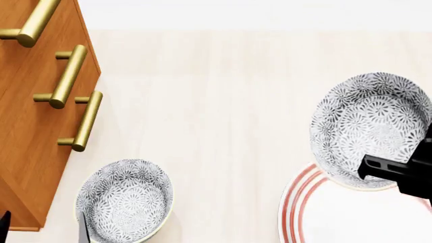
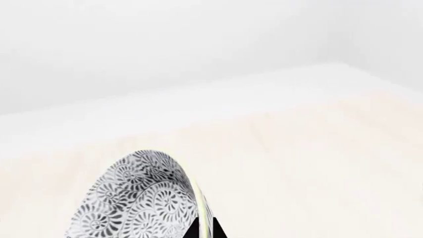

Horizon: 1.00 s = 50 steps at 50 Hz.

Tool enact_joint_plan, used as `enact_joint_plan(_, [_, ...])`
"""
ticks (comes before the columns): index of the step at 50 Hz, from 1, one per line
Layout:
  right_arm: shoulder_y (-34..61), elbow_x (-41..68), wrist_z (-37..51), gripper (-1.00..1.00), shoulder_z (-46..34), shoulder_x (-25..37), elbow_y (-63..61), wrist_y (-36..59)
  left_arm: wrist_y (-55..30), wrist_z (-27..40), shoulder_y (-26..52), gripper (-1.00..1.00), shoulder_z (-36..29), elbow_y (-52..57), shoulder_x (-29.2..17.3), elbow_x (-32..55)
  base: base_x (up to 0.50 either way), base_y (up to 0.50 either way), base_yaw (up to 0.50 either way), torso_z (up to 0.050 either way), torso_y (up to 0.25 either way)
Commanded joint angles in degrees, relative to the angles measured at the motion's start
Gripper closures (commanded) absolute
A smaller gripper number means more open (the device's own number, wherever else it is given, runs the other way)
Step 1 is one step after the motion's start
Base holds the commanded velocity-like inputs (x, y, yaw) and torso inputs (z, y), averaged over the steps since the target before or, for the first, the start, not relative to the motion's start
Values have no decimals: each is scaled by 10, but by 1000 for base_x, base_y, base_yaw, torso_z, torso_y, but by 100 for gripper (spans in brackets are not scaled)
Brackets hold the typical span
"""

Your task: Pick up the bowl and put it in the front on the plate.

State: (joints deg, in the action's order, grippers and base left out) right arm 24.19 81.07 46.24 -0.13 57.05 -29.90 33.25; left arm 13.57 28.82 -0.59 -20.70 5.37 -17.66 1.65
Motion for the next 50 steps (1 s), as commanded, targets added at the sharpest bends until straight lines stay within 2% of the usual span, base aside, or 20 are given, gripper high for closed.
enact_joint_plan(1, [-31,11,-23,100,23,22,-8,8,-2,-5,1,-100,2,0,4,-6,0,0,0,0,0])
enact_joint_plan(18, [-57,88,-34,100,39,43,16,25,-4,-4,0,-100,-3,3,1,-6,0,0,0,0,1])
enact_joint_plan(38, [-64,98,-23,100,42,37,46,22,-5,-3,3,-100,-7,-1,-1,-2,0,0,0,0,1])
enact_joint_plan(50, [-99,101,-29,100,44,35,40,25,-5,-2,4,-100,-8,-3,-2,1,0,0,0,0,0])
